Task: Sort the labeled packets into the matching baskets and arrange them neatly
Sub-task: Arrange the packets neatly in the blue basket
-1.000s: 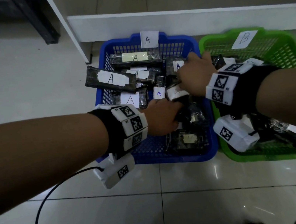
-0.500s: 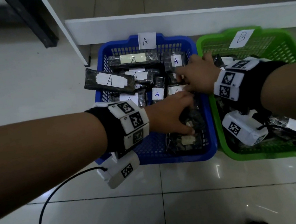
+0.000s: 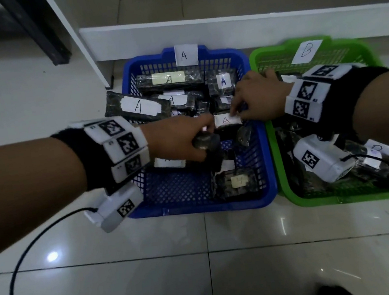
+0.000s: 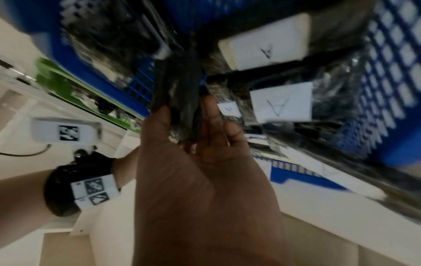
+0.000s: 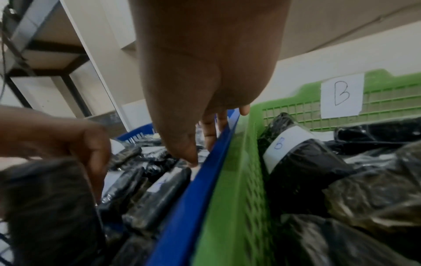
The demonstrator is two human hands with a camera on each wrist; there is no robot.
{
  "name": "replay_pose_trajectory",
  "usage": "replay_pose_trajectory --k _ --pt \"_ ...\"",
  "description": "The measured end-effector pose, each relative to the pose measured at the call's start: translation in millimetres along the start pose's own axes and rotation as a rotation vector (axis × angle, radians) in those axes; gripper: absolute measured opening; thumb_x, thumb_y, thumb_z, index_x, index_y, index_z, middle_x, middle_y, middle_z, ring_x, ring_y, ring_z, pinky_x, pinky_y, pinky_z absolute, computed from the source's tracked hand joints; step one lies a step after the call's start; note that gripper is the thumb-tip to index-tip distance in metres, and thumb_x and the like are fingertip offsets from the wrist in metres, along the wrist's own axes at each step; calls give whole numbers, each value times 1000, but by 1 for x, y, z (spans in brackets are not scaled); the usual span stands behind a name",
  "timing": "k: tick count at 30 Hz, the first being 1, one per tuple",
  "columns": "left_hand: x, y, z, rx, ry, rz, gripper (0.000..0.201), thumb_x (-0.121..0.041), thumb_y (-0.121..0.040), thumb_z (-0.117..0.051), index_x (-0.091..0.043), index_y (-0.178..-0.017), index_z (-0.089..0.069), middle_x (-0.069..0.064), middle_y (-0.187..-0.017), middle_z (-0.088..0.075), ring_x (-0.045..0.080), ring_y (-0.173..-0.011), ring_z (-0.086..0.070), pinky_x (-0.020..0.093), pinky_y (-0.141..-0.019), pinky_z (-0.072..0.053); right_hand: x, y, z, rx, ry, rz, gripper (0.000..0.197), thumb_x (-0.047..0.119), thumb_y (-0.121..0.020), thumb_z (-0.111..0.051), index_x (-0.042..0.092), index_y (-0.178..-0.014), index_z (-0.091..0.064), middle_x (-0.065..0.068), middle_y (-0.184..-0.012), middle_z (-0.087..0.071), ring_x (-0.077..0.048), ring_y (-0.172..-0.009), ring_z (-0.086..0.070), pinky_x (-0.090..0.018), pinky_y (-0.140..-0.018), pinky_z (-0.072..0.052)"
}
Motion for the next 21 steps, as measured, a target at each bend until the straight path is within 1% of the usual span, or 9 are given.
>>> replay_pose_trajectory --k 2,5,7,9,11,14,16,18,21 --pt "17 7 7 101 79 136 27 -33 -89 -60 -17 -106 -46 0 -89 -64 12 -70 -60 22 -57 -43 5 3 10 26 -196 39 21 34 -90 -53 34 -107 -66 8 -99 -61 -18 -109 -46 -38 -93 -35" --pt "39 15 10 302 68 283 32 -45 -87 -59 -14 -98 -61 0 -89 -67 13 -78 -63 27 -72 -48 13 7 20 255 -440 103 23 24 -89 -58 28 -110 -65 16 -85 -57 -6 -81 -53 -19 -71 -41" --pt "47 18 8 366 3 322 30 -44 -85 -62 -17 -99 -65 -1 -86 -66 14 -81 -60 30 -82 -48 15 11 17 458 -393 117 33 30 -85 -65 31 -118 -60 11 -96 -60 -10 -91 -54 -22 -79 -41" --pt "48 19 5 397 67 321 26 -30 -86 -65 -23 -110 -61 0 -89 -65 16 -83 -61 32 -83 -50 16 13 8 562 -249 122 47 38 -79 -71 31 -123 -56 6 -114 -58 -13 -106 -53 -27 -91 -43" --pt "46 22 3 422 187 286 33 -8 -85 -64 -27 -112 -57 2 -93 -62 15 -79 -59 29 -75 -52 17 12 1 544 -158 138 50 37 -76 -74 27 -123 -57 2 -121 -57 -16 -107 -54 -28 -89 -46" --pt "44 23 3 438 197 228 44 10 -78 -63 -29 -96 -52 4 -95 -56 14 -77 -52 28 -68 -49 18 9 -5 470 -149 151 42 29 -77 -75 22 -116 -62 -1 -117 -61 -16 -98 -57 -24 -77 -45" --pt "43 25 -3 524 168 262 36 8 -79 -65 -20 -92 -46 2 -85 -54 11 -69 -51 20 -55 -48 17 7 -6 453 -159 150 38 27 -78 -75 21 -113 -63 -2 -116 -63 -18 -99 -58 -26 -77 -46" --pt "43 28 -10 615 114 290 23 -6 -83 -67 -7 -94 -46 3 -76 -52 9 -62 -50 13 -47 -45 17 6 -7 448 -153 156 37 27 -77 -75 22 -112 -64 -3 -116 -63 -19 -100 -58 -27 -76 -46" --pt "49 28 -10 510 71 287 23 -16 -82 -70 -10 -87 -49 0 -80 -55 9 -69 -51 9 -51 -45 20 6 -8 454 -98 166 43 32 -75 -77 25 -115 -62 -1 -117 -61 -17 -94 -56 -23 -69 -44"
Point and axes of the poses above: each hand's wrist, its own y-axis away from the middle knuckle, its own z-axis out of the back of the hand, x = y × z, the point moved 4 cm from there along -y, towards the middle knuckle
